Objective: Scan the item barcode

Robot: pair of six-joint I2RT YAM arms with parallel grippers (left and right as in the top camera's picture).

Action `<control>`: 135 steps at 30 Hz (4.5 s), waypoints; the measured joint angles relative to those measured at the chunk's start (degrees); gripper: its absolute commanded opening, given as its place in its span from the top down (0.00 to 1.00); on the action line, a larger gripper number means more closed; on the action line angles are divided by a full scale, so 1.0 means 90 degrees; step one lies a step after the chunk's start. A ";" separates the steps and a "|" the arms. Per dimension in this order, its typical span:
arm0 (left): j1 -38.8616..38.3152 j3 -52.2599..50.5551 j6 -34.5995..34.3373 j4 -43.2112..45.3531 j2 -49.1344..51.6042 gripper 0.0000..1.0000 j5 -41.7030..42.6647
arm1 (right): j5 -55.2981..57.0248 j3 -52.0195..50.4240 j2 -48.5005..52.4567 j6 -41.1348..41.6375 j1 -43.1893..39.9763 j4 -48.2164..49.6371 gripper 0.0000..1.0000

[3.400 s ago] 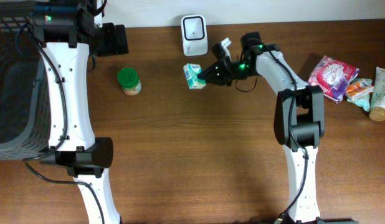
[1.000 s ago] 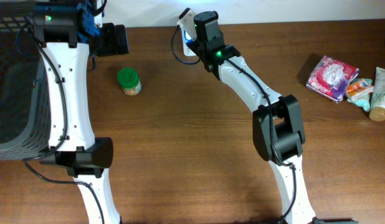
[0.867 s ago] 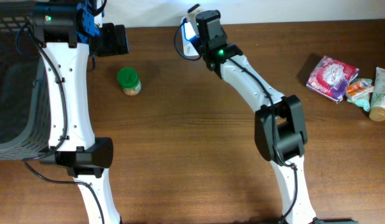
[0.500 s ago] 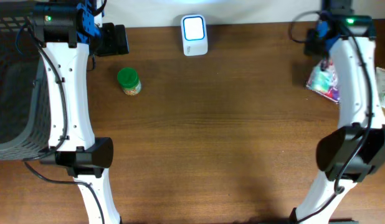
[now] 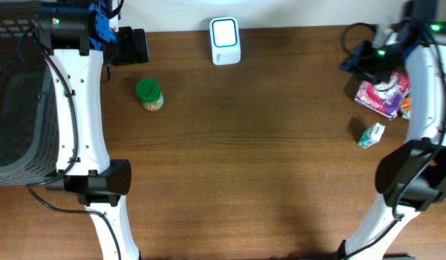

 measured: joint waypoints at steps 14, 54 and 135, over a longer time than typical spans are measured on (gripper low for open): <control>0.0000 0.0000 0.0000 -0.0002 0.0000 0.01 0.0000 | 0.1280 0.0000 0.0039 0.0267 0.2038 0.0665 0.01; -0.0029 -0.5445 0.0406 0.4690 0.0255 0.01 -0.0177 | 0.1950 0.0000 0.0063 -0.0019 0.0046 -0.0306 0.01; -0.0636 -0.0396 -0.1552 0.0075 0.1389 0.01 -0.0141 | 0.1515 -0.1239 0.0172 0.3961 0.2574 0.0381 0.01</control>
